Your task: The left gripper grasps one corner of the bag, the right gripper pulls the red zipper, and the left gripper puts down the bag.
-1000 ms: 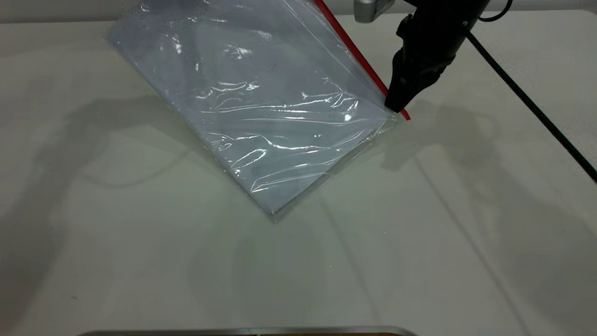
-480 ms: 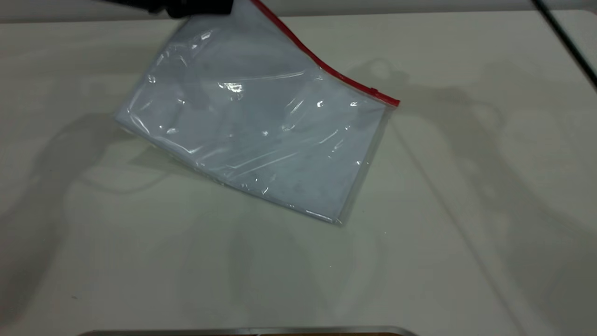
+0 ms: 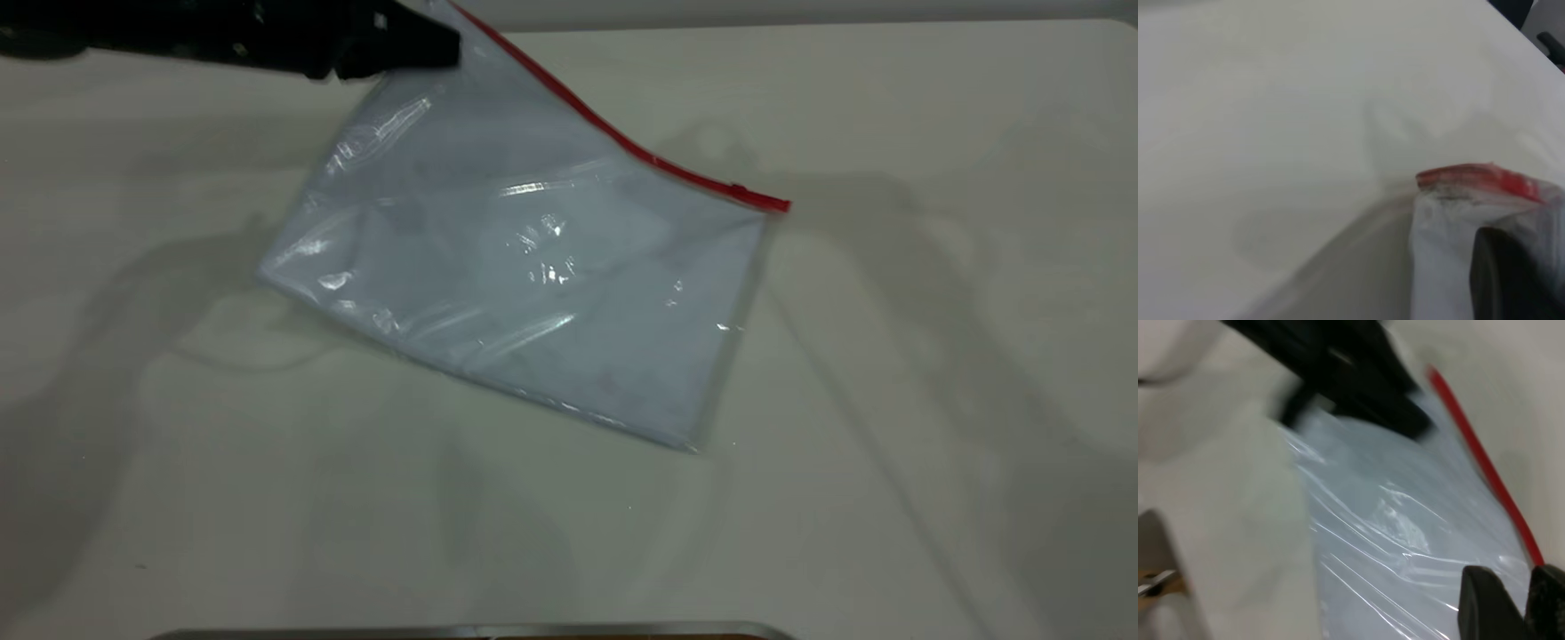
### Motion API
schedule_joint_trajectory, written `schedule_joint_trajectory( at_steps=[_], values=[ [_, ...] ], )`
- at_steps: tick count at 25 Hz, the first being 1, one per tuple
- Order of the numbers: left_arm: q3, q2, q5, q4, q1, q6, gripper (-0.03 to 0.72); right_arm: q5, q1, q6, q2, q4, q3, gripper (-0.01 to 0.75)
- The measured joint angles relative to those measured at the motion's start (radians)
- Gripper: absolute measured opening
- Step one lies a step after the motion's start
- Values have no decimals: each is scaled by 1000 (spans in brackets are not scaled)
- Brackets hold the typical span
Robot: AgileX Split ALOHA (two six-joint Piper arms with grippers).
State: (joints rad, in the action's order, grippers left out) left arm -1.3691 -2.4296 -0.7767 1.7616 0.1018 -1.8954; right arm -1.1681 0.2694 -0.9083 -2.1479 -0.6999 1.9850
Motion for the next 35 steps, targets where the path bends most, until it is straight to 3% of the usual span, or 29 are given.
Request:
schedule_joint_trajectory(
  at_steps=[7,11,15,21,27,35],
  values=[
    [5,-29,-3,1,32,59,353,-59,1,65,165,-65,1,196],
    [6,41,-125,-30,-19,83,465,-67,1,180,286,-34,1,198],
    [6,195,-275,-57,-126,180,476,-67,1,319,445,113,1,202],
    [6,454,-369,-222,-254,372,468,-67,1,550,666,328,-14,206],
    [7,749,-390,-465,-269,506,468,-67,1,630,920,423,-290,210],
    [23,1087,-391,-864,-269,856,467,-67,1,732,1248,649,-876,239]
  ],
)
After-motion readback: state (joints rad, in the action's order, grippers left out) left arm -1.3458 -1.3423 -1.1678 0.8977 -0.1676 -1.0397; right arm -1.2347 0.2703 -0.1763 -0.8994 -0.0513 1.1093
